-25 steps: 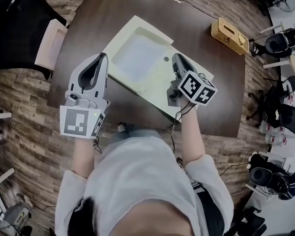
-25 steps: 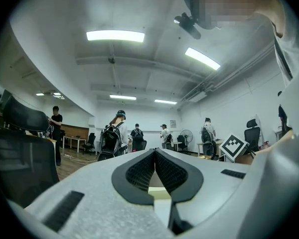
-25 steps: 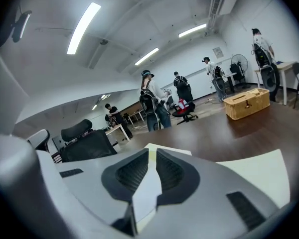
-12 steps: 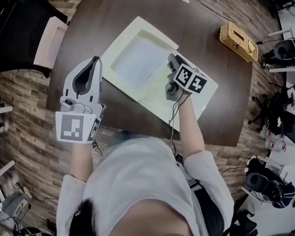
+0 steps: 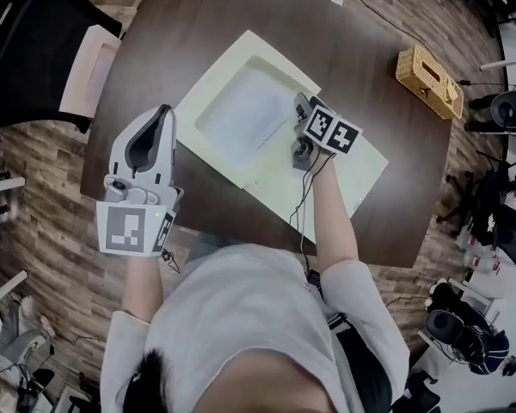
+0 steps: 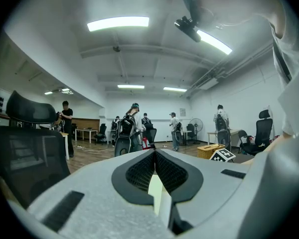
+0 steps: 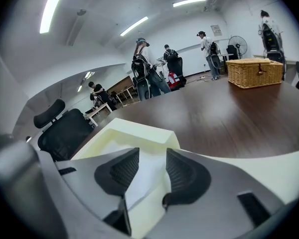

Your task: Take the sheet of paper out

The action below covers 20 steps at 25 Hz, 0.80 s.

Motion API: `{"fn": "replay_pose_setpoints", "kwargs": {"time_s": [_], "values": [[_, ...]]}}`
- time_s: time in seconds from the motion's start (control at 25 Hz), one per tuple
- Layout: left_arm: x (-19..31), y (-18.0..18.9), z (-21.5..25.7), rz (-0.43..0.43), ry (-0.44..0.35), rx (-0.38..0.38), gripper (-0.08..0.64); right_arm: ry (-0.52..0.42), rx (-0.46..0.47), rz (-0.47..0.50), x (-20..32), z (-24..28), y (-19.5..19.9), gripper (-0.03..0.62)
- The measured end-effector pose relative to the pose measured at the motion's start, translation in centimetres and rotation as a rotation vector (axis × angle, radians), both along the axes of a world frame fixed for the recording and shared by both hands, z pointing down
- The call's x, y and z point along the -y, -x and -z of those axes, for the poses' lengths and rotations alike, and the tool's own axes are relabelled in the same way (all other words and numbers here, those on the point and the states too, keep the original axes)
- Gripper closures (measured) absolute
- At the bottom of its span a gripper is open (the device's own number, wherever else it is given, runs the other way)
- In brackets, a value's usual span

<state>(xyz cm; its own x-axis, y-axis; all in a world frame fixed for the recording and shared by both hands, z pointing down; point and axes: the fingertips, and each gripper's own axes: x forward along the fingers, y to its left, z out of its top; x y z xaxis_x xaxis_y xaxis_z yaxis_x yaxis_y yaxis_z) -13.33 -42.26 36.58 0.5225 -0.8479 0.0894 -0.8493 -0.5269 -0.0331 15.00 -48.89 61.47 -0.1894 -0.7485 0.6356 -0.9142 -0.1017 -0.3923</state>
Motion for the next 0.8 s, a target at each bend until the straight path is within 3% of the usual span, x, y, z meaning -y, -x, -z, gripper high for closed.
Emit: {"fn": "replay_pose_setpoints", "kwargs": {"time_s": [0.16, 0.68, 0.8], "values": [[0.6, -0.1, -0.5, 0.003, 0.017, 0.001, 0.551, 0.036, -0.015, -0.015, 1.0, -1.2, -0.5, 0.446], [1.6, 0.1, -1.6, 0.006, 0.038, 0.003, 0.551, 0.041, 0.110, 0.000, 2.1, -2.3, 1.2, 0.446], [1.6, 0.4, -1.7, 0.010, 0.041, 0.005, 0.551, 0.051, 0.103, 0.006, 2.0, -2.5, 1.6, 0.446]]}}
